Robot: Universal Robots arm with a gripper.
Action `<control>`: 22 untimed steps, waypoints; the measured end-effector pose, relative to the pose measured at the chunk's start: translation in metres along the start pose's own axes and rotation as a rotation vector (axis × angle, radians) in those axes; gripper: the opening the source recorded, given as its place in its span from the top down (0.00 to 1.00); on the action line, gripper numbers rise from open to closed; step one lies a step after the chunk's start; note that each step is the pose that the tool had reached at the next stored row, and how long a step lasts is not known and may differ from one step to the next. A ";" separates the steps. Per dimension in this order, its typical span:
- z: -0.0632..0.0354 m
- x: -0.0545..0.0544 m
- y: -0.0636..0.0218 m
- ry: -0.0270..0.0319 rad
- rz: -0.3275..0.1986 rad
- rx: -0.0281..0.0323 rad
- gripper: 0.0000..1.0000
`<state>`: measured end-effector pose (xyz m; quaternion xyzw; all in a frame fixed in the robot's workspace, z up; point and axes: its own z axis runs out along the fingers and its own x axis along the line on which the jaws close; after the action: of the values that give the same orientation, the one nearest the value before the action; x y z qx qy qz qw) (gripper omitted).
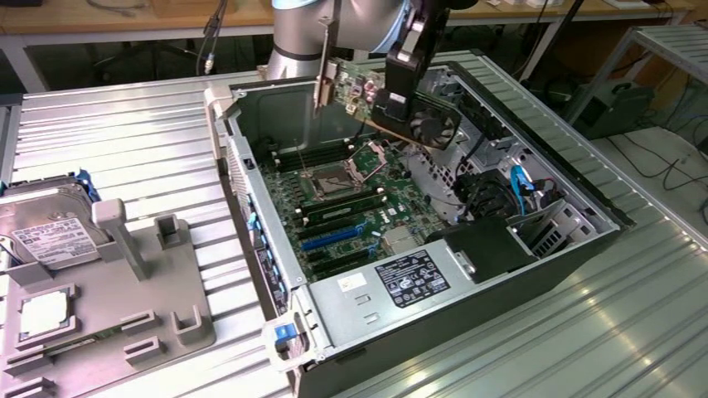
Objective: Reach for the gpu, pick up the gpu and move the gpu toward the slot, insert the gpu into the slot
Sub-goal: 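Insert the gpu into the slot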
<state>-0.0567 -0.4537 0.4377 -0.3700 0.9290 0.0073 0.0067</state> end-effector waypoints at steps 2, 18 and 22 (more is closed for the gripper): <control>0.0000 0.000 0.0000 0.0002 -0.027 -0.0004 0.73; 0.0000 0.000 0.0000 0.0024 -0.264 -0.0046 0.73; 0.0000 0.000 0.0000 0.0027 -0.312 -0.0055 0.73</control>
<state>-0.0567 -0.4538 0.4377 -0.5099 0.8602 0.0082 0.0054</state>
